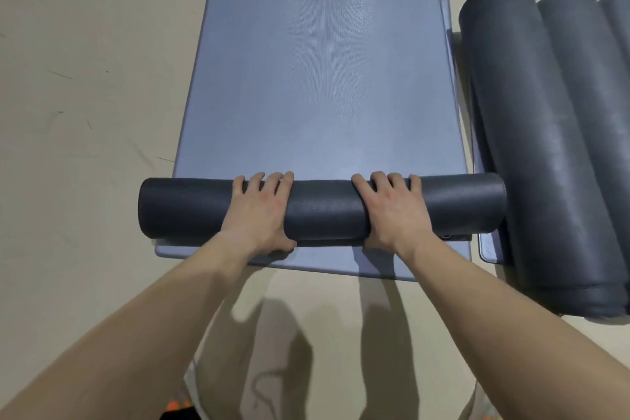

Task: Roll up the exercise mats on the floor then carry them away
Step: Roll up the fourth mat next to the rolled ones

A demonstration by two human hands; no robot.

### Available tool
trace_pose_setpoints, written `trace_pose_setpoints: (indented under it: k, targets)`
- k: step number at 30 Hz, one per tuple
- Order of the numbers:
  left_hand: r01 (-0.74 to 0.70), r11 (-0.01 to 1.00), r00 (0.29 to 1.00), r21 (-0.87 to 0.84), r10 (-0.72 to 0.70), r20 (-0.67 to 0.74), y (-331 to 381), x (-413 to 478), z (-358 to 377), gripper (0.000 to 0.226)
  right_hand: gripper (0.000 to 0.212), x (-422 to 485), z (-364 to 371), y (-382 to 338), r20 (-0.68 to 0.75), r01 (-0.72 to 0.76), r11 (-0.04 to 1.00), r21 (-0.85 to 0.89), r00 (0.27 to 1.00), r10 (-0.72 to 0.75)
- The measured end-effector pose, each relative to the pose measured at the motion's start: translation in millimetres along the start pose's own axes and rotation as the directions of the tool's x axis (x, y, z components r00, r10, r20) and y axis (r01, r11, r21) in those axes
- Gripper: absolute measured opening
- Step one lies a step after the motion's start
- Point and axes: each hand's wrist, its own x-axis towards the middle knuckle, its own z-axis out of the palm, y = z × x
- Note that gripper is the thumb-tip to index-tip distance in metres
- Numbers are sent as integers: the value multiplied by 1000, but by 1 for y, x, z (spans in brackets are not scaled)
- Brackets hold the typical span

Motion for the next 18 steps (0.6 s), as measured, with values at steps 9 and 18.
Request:
trace_pose_setpoints:
  k: [9, 18]
  targets:
    - [-100, 994, 992, -47, 103, 70, 27, -93, 23, 113, 109, -75, 0, -16, 294, 45, 985, 165, 951, -93]
    - [-46, 967, 876, -249, 159, 455, 7, -33, -38, 103, 104, -79, 8, -16, 180, -77, 976, 205, 983, 39]
